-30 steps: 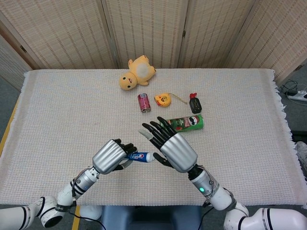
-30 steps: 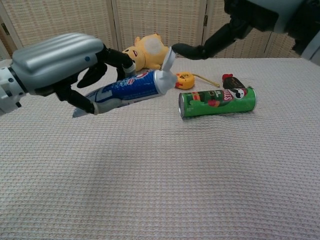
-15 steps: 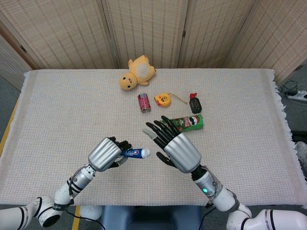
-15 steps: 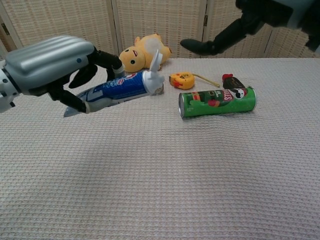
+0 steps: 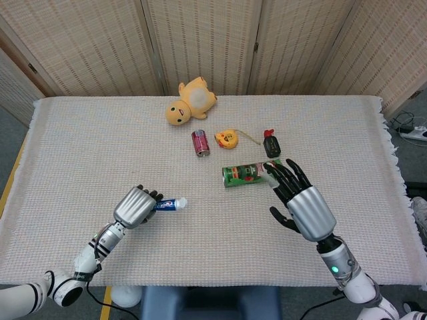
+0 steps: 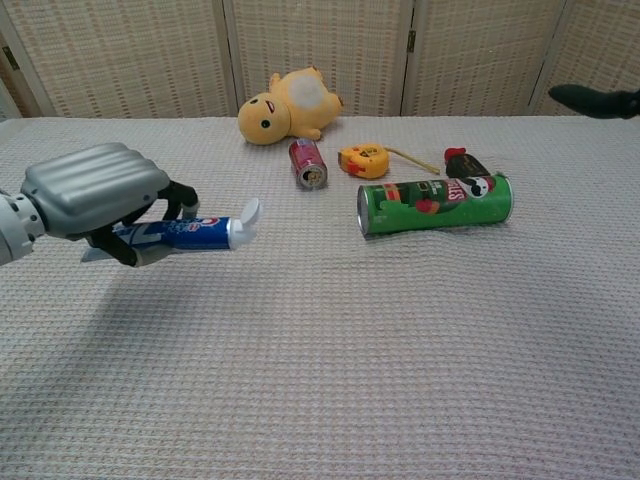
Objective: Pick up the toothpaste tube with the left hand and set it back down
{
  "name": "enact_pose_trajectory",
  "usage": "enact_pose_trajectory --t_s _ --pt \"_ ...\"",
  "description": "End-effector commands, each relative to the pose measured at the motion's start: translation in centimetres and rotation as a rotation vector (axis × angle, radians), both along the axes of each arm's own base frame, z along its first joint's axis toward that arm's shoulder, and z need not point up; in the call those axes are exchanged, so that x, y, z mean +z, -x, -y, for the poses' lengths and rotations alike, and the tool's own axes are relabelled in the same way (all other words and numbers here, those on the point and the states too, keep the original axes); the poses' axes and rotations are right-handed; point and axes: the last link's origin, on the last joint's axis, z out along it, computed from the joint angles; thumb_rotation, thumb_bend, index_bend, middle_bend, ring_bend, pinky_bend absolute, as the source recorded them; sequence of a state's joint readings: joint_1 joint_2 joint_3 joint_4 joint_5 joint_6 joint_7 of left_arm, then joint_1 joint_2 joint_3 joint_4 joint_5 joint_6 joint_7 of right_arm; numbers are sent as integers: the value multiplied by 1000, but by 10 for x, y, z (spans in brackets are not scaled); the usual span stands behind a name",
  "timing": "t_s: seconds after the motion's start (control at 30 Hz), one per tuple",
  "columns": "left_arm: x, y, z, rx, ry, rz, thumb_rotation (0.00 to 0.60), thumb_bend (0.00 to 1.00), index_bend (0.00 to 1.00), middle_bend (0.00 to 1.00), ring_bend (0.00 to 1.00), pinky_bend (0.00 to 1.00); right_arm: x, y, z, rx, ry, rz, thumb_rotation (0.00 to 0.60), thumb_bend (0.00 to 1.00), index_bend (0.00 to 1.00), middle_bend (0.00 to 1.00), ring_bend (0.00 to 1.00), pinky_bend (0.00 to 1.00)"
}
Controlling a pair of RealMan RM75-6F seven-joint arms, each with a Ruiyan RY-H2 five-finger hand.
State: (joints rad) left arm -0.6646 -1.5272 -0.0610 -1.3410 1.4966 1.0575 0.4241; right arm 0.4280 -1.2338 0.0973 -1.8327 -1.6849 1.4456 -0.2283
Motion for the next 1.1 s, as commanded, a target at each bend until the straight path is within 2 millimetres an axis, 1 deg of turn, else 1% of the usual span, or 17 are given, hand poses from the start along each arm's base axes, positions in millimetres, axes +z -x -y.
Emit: enact_pose_trajectory --t_s 0.03,0.1,0.23,0.3,0.37,0.47,0.53,0.6,0.7,0.73,0.77,0.87,0.97,1.0,1.1 --pt "-10 5 -5 41 5 -23 600 644 580 624 584 568 4 13 -3 -27 6 4 600 394 72 113 102 33" --pt "-13 8 -6 59 5 -39 600 624 522 572 540 548 6 20 -3 -43 6 0 600 394 72 114 104 33" --pt "-14 14 -7 106 -1 -60 600 500 315 440 431 502 7 34 -3 -81 -2 -24 600 394 72 117 111 33" --pt "-13 16 -6 120 -6 -57 600 471 224 391 389 477 9 42 -3 -105 -3 -29 600 395 72 118 111 33" --pt "-11 19 -5 128 -11 -53 600 463 180 368 369 462 11 48 -3 -125 -6 -25 600 395 72 118 112 33" --pt "-3 25 -3 141 -22 -54 600 450 130 339 341 445 14 58 -6 -157 -26 -16 600 394 72 118 112 33" --pt "4 28 -2 150 -37 -42 600 441 121 325 330 440 18 64 -7 -175 -28 -21 600 394 72 118 112 33" --pt "23 35 2 178 -75 14 600 440 131 324 329 434 27 76 -11 -202 -22 -42 600 394 72 118 112 33" --pt "50 46 11 223 -127 98 600 441 154 324 327 390 38 88 -18 -228 -60 -61 600 394 72 118 115 35" --pt "53 47 13 229 -131 109 600 441 160 324 325 378 40 90 -19 -231 -69 -62 600 394 72 119 117 37" --pt "67 55 18 266 -160 151 600 441 169 324 321 365 45 96 -23 -248 -91 -64 600 395 72 119 120 38" --pt "94 71 34 330 -210 225 600 442 179 321 315 344 58 109 -32 -274 -79 -72 600 394 72 124 128 39" --pt "115 86 50 377 -267 268 600 442 186 320 311 312 67 119 -41 -303 -51 -62 600 394 72 125 128 39" --pt "123 92 58 391 -298 279 600 442 192 320 309 304 70 124 -45 -318 -40 -58 600 394 72 125 128 39" --pt "140 105 80 427 -359 296 600 443 216 320 309 287 73 134 -56 -356 -22 -54 600 395 72 125 128 39"
